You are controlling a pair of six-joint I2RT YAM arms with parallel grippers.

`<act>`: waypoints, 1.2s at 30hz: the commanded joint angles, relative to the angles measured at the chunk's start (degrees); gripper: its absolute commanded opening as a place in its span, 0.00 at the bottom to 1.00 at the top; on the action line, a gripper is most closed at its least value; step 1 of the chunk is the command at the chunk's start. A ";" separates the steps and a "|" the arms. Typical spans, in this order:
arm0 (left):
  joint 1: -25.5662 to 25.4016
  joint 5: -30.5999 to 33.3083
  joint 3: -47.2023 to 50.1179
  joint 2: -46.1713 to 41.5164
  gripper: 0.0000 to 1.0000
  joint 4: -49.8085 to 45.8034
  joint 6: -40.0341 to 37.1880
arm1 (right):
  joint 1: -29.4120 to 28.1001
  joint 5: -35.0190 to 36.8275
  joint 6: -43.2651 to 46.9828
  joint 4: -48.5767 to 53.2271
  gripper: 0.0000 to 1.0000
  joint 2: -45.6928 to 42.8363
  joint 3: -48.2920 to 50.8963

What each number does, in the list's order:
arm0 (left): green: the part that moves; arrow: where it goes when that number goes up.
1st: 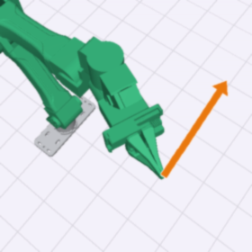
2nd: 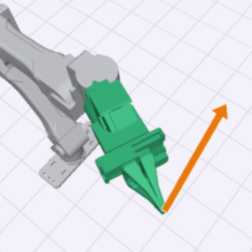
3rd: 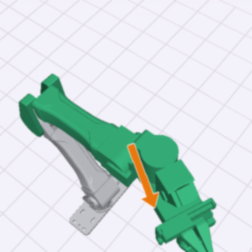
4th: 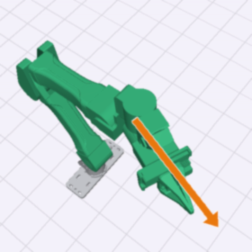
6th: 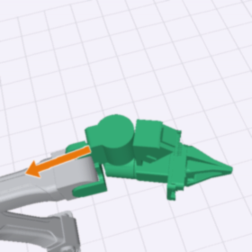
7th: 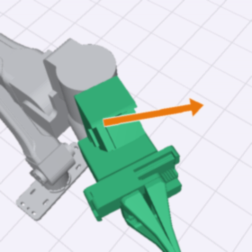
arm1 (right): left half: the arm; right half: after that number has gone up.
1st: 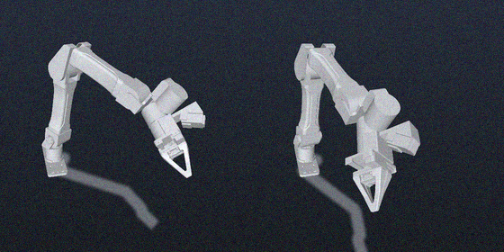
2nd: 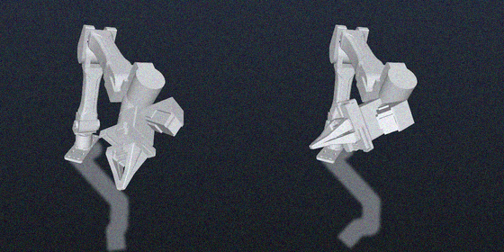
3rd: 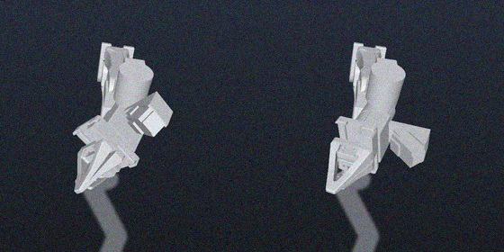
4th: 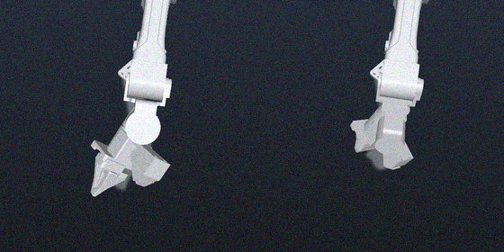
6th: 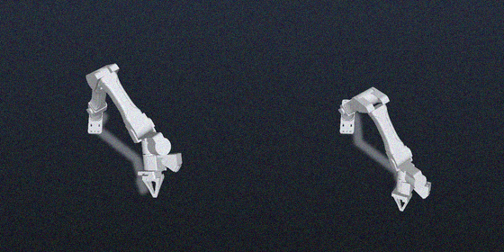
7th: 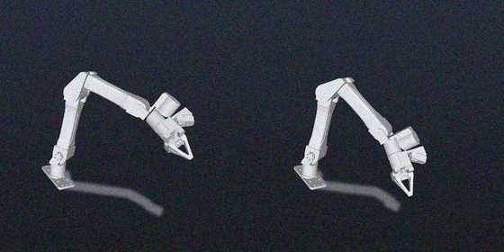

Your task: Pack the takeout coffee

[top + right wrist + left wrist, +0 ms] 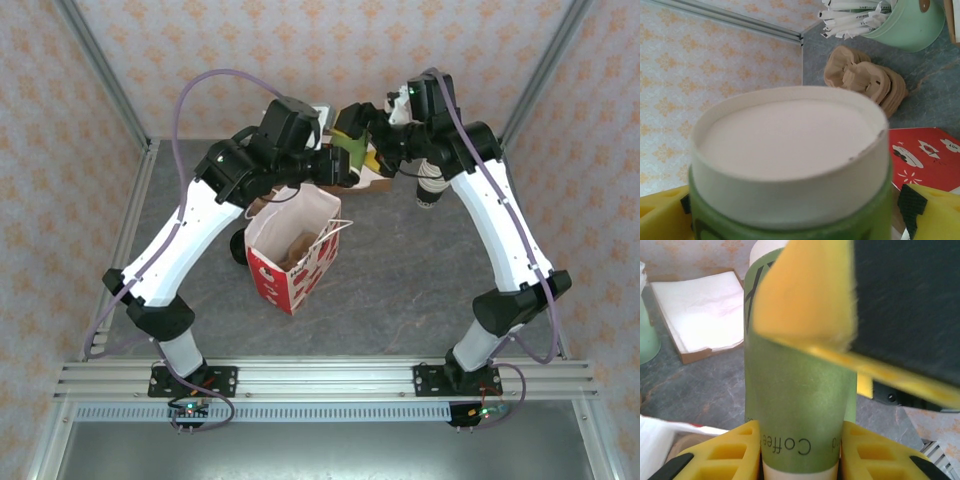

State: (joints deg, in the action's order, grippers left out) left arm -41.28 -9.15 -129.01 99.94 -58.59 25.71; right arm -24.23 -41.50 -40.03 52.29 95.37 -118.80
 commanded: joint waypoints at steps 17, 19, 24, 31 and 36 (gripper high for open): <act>-0.82 0.84 -4.55 0.50 0.68 -0.16 -1.72 | 0.79 -0.52 -4.41 -6.05 0.52 -3.17 6.63; -0.73 1.59 -5.23 0.12 0.74 -0.91 -2.36 | 1.19 -0.99 -5.42 -6.50 0.50 -3.18 7.28; -0.74 3.74 -4.28 -1.92 0.88 -1.54 -4.04 | 2.32 -2.68 -10.11 -9.83 0.48 -3.10 9.14; -0.82 4.74 5.31 -6.67 0.97 7.20 -5.63 | 3.56 -4.84 -19.75 -15.89 0.42 -2.49 10.61; -1.39 4.16 15.30 -10.41 1.00 17.63 -7.78 | 3.76 -6.42 -29.01 -23.52 0.40 -2.86 13.69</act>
State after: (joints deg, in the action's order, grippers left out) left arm -42.00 -6.33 -117.03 90.87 -49.10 19.99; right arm -20.80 -45.01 -56.42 34.39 93.47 -106.69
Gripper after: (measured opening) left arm 0.994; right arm 0.555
